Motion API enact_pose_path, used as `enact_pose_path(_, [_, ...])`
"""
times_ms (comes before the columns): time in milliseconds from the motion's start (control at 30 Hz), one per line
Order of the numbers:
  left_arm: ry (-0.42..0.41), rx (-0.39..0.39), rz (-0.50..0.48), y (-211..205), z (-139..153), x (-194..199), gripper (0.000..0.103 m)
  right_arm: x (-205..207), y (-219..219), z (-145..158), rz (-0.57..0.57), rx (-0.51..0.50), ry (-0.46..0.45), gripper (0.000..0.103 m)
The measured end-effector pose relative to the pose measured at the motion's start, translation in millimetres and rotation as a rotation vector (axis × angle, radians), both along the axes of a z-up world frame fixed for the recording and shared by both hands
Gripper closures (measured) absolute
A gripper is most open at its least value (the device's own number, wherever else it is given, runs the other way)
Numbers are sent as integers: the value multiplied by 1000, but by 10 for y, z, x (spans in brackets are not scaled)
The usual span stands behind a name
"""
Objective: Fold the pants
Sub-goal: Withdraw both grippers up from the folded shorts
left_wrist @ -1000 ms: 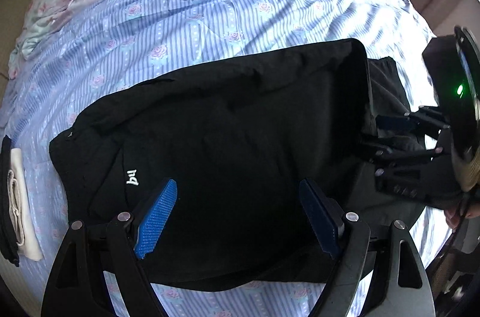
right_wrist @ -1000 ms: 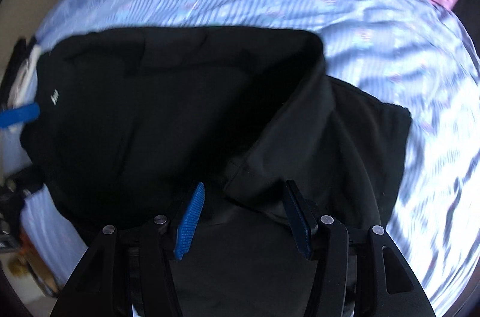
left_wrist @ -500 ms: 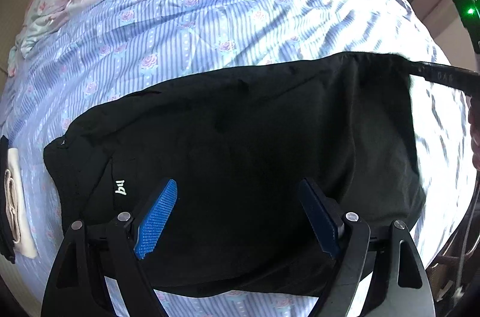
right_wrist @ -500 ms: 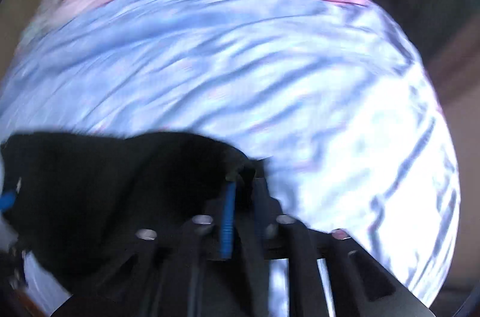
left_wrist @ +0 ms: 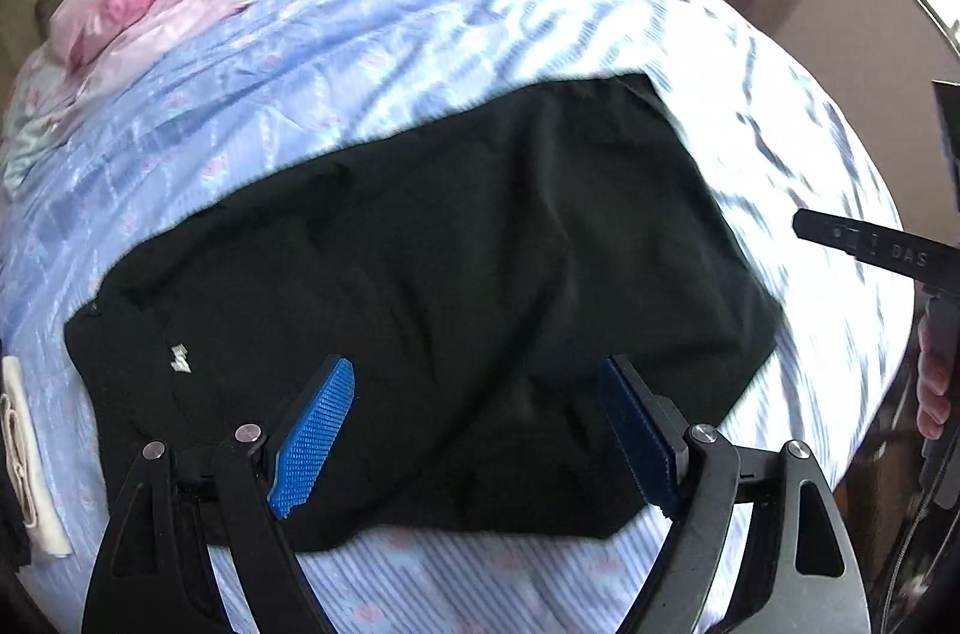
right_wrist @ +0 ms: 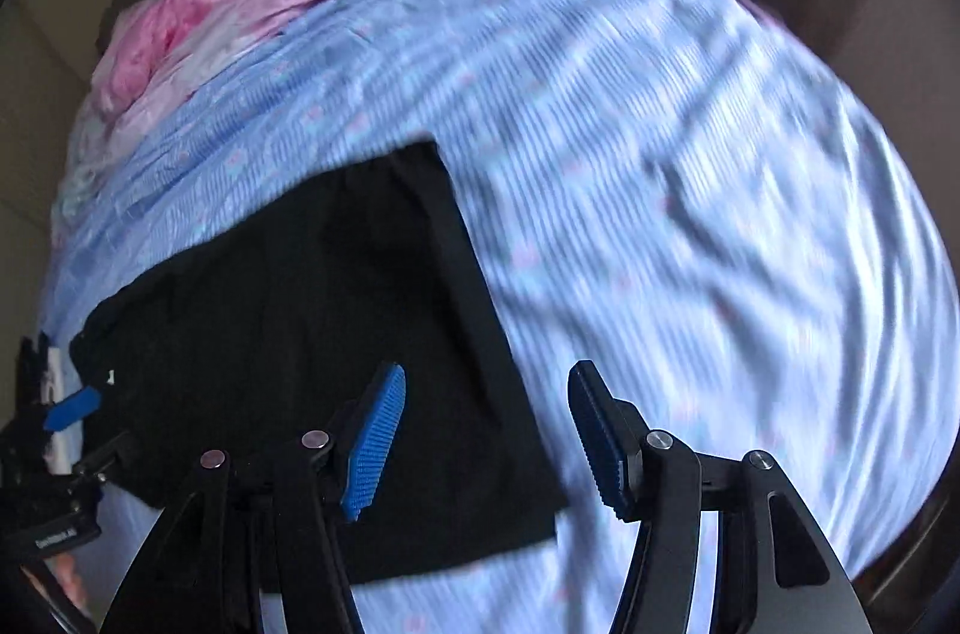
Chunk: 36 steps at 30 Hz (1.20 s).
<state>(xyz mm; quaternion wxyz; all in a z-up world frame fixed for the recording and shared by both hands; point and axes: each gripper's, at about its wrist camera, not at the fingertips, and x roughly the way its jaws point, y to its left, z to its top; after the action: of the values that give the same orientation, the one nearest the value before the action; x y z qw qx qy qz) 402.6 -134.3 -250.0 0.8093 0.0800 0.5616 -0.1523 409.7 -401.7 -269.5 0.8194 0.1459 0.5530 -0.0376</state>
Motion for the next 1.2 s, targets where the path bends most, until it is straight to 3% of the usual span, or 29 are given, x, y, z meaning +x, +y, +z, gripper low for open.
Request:
enact_pose_path(200, [1, 51, -81, -154, -172, -588, 20, -531, -15, -320, -72, 79, 73, 46])
enact_pose_path(333, [-7, 137, -135, -201, -319, -894, 20, -751, 72, -381, -70, 88, 84, 49])
enact_pose_path(400, [-68, 202, -153, -252, -370, -1030, 20, -818, 102, -396, -70, 96, 83, 51])
enact_pose_path(600, [-398, 400, -294, -633, -463, -1524, 19, -941, 188, -425, -34, 72, 59, 51])
enact_pose_path(700, [-470, 423, -336, -783, -543, -1669, 20, -1000, 201, -461, -26, 64, 56, 55])
enact_pose_path(767, [-476, 414, -334, -845, -608, -1697, 21, -1026, 193, -487, -29, 68, 51, 56])
enact_pose_path(1067, [-414, 439, -259, -853, -870, -1506, 48, -1032, 113, -508, -33, 67, 8, 60])
enact_pose_path(1133, [-392, 432, -256, -841, -898, -1451, 74, -1013, 96, -498, -37, 67, -4, 60])
enact_pose_path(1200, [-364, 411, -246, -804, -889, -1412, 89, -977, 72, -496, -46, 71, -12, 60])
